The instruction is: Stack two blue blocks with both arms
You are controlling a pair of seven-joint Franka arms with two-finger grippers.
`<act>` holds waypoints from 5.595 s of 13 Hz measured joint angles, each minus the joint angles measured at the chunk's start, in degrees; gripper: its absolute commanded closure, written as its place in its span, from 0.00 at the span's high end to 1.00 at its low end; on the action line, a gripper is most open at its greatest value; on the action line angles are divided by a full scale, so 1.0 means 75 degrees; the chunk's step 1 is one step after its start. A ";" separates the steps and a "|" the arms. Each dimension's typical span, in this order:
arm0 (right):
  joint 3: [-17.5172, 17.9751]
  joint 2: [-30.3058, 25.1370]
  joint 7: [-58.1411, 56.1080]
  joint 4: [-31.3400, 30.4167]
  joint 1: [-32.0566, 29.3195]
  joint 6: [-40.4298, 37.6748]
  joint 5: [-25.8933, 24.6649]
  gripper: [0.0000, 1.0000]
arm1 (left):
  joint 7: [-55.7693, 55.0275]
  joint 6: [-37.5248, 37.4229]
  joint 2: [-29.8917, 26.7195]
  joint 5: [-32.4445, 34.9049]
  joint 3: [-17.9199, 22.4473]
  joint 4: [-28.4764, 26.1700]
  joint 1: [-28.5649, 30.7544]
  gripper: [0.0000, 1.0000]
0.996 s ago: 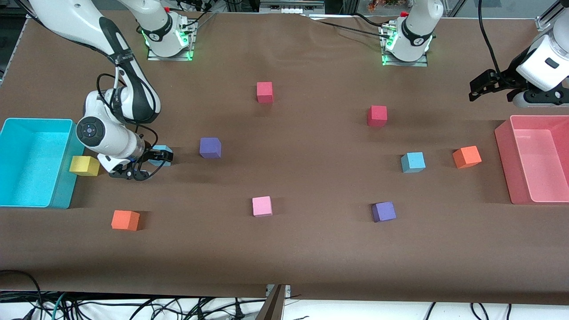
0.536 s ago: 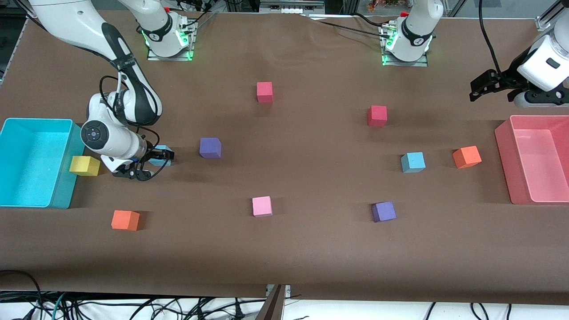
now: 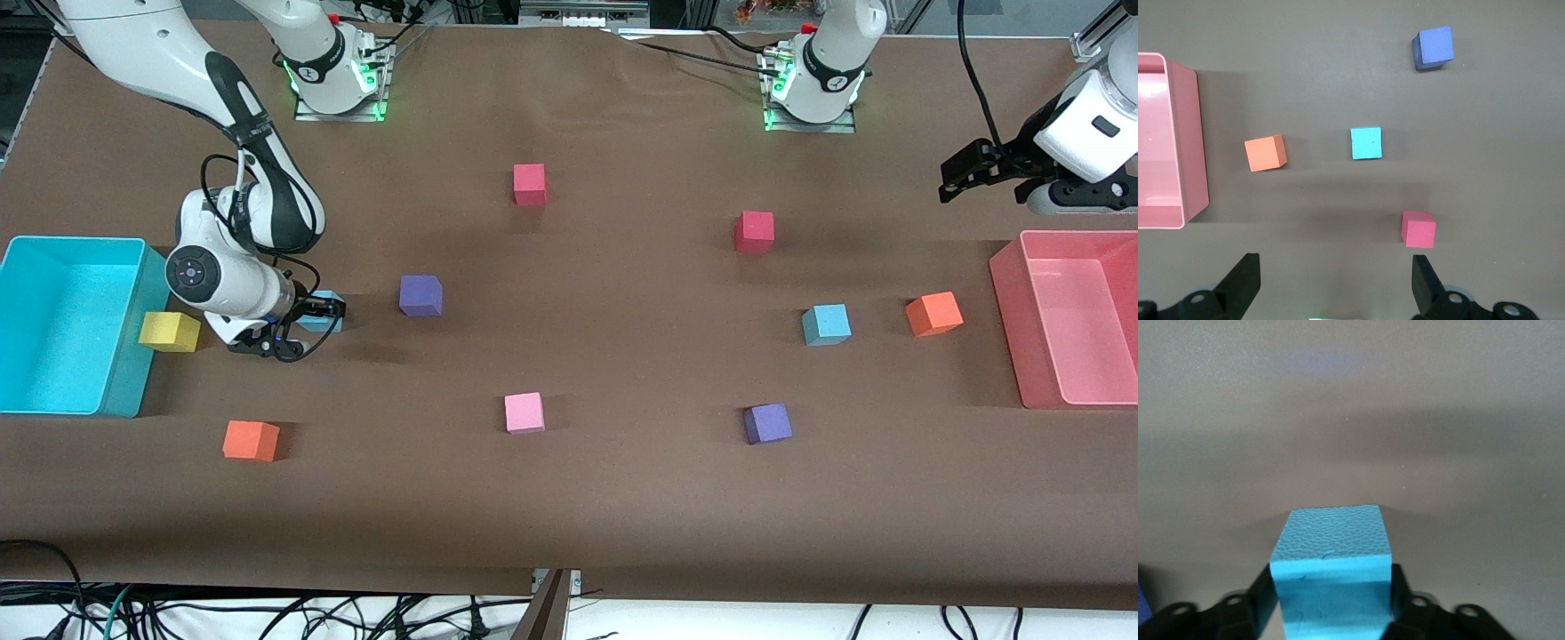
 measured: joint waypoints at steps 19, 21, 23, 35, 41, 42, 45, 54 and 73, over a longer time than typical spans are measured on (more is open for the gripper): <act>0.0169 0.2655 0.3172 0.6740 0.4296 -0.4652 0.0826 0.00 | 0.0000 0.0000 -0.0001 -0.0008 0.0007 0.0013 0.0061 1.00; 0.0196 0.3137 0.3489 0.6942 0.4671 -0.4172 0.1191 0.00 | 0.0000 0.0000 -0.0001 -0.0008 0.0010 0.0014 0.0064 1.00; 0.0212 0.3475 0.3617 0.7008 0.5001 -0.3749 0.1351 0.00 | 0.0000 0.0000 -0.0001 -0.0008 0.0010 0.0019 0.0068 1.00; 0.0215 0.3972 0.4022 0.7075 0.5412 -0.2749 0.1385 0.99 | 0.0000 0.0016 0.0126 -0.0009 0.0003 0.0017 0.0069 1.00; 0.0213 0.3972 0.4022 0.7105 0.5412 -0.2686 0.1385 0.99 | 0.0000 0.0813 0.0613 -0.0010 -0.0034 -0.0134 0.0066 1.00; 0.0208 0.3972 0.4022 0.7127 0.5412 -0.2681 0.1385 0.99 | 0.0000 0.1142 0.0671 -0.0010 -0.0037 -0.0296 0.0066 1.00; 0.0190 0.3947 0.4003 0.7258 0.5405 -0.2684 0.1385 0.99 | 0.0000 0.2564 0.0789 -0.0010 -0.0038 -0.1231 0.0065 1.00; 0.0088 0.2827 0.1489 0.7466 0.4820 -0.3640 0.1383 0.99 | 0.0001 0.3536 0.1349 -0.0010 -0.0081 -0.1705 -0.0083 1.00; 0.0682 0.0567 -1.2495 0.0758 0.4045 0.2359 1.0128 1.00 | 0.0000 0.5509 0.3563 -0.0010 -0.0111 -0.1962 -0.0299 1.00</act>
